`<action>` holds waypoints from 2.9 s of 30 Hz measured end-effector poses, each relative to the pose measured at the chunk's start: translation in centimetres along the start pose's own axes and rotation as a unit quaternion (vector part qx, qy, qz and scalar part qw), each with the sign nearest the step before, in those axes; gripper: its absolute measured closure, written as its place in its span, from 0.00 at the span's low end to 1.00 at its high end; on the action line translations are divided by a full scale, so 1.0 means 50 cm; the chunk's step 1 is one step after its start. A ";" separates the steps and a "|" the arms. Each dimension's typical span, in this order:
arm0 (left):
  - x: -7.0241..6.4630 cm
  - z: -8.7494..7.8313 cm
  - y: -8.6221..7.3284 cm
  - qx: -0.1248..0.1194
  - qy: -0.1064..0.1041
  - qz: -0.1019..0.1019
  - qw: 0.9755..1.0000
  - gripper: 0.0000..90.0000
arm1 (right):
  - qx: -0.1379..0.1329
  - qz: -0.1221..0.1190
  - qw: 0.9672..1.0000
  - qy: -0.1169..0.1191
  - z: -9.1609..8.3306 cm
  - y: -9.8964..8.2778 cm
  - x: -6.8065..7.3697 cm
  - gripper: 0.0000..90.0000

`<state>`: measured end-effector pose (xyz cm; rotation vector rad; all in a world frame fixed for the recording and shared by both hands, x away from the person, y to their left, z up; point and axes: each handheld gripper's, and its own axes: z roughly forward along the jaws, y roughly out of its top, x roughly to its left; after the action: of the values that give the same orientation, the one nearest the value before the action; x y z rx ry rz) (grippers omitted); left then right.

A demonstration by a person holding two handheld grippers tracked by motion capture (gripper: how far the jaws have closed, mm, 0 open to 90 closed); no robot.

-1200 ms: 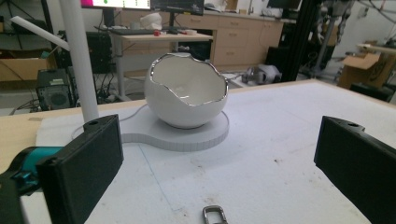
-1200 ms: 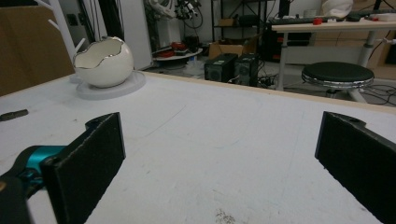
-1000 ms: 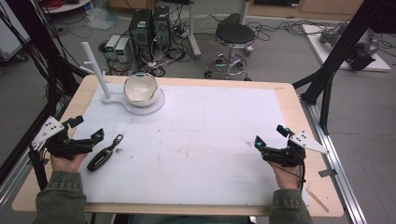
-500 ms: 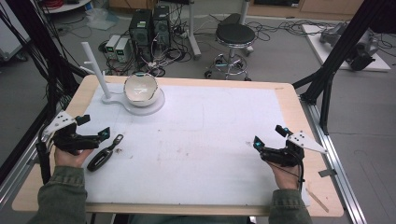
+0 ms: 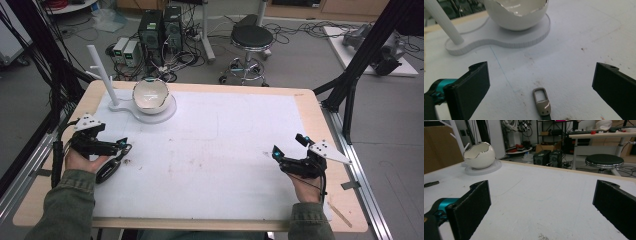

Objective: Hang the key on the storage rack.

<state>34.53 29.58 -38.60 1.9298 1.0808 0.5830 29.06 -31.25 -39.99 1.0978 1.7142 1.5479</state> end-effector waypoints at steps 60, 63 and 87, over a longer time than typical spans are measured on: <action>-0.001 0.173 0.068 0.402 -0.004 -0.018 0.916 0.75 | 0.017 -0.036 0.999 0.006 0.016 -0.006 0.016 0.01; 0.004 0.176 0.069 0.406 -0.010 -0.024 0.914 0.75 | 0.015 -0.038 0.999 0.004 0.015 -0.005 0.015 0.01; 0.042 0.104 0.096 0.343 -0.077 -0.026 0.936 0.77 | 0.010 -0.041 0.999 0.004 0.010 -0.004 0.019 0.01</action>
<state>41.58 27.70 -37.42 2.4738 1.3406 -0.0030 28.97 -30.19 -40.14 1.0185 1.7609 1.4899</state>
